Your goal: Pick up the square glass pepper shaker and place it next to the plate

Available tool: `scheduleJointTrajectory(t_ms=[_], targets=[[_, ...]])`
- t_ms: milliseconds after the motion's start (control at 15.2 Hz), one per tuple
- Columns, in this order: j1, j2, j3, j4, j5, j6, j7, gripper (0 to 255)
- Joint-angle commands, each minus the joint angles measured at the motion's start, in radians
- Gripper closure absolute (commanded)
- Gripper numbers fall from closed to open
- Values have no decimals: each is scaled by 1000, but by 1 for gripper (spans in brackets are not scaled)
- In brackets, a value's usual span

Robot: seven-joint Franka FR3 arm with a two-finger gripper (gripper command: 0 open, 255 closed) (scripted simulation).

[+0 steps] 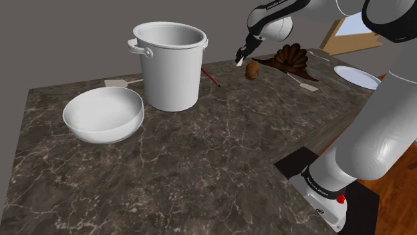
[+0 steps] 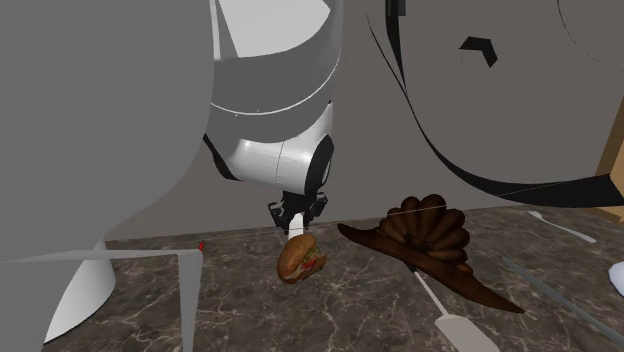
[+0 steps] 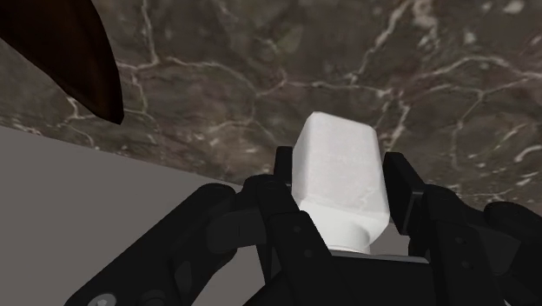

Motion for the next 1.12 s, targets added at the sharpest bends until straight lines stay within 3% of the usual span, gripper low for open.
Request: scheduleJointTrajectory(t_ms=[0, 1056], targets=[[0, 0, 0, 0, 0, 0, 0, 255], [9, -75, -16, 101, -82, -165, 72, 255]])
